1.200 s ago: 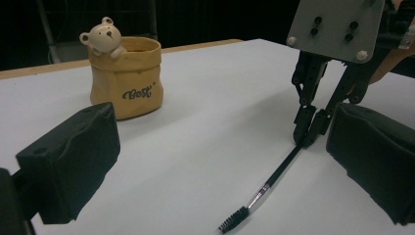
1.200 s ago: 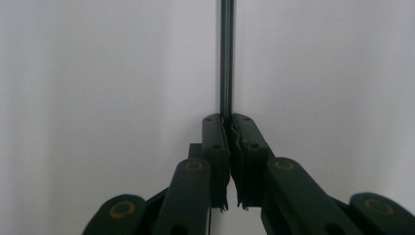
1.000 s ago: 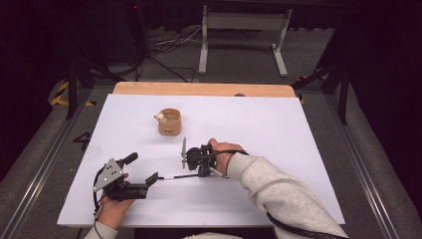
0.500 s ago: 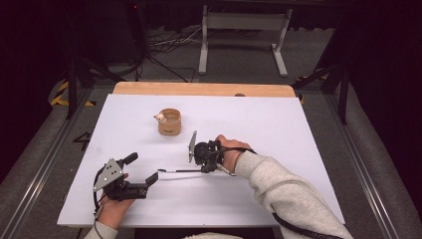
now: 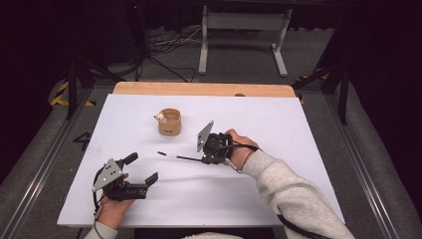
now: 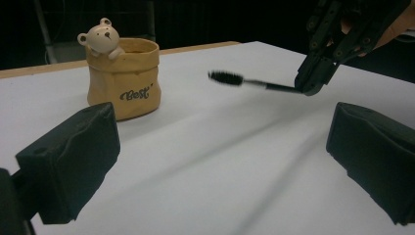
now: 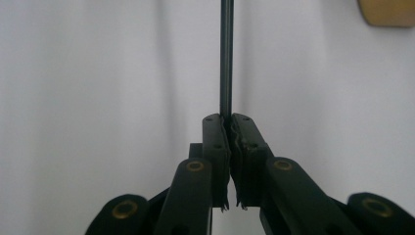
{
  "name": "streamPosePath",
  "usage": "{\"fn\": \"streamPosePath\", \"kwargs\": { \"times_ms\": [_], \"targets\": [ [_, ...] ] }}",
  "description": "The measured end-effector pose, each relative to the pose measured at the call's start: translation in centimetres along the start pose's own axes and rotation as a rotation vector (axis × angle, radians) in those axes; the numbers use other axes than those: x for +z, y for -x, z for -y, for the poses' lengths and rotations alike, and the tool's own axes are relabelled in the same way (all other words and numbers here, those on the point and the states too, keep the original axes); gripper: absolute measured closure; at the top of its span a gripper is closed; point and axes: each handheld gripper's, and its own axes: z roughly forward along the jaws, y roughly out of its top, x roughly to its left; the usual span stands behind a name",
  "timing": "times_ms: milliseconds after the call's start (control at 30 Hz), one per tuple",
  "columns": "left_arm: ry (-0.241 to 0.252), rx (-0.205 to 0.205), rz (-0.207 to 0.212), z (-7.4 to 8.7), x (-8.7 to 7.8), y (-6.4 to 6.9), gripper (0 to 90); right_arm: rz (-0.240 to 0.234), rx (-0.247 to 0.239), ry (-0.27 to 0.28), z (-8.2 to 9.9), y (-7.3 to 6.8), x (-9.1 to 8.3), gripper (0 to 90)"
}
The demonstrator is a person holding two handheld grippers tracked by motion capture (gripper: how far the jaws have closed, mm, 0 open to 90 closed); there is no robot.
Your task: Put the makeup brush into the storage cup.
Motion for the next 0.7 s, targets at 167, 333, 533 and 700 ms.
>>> {"fn": "streamPosePath", "kwargs": {
  "times_ms": [167, 333, 533, 700],
  "targets": [
    [-0.002, 0.001, 0.003, 0.0, 0.0, 0.0, 0.3, 0.021, 0.026, 0.125, 0.7, -0.3, -0.9, 85.8],
    [-0.003, 0.001, 0.0, 0.0, 0.0, 0.1, 0.3, 0.023, 0.059, 0.227, 1.4, -0.5, -1.3, 85.8],
    [-0.004, 0.0, -0.003, 0.0, 0.0, 0.1, 0.3, 0.047, 0.113, 0.361, 3.1, -1.1, -1.4, 85.8],
    [-0.008, 0.003, -0.002, 0.0, 0.0, 0.1, 0.3, 0.062, 0.154, 0.483, 4.4, -1.7, -1.7, 85.8]
  ]
}}
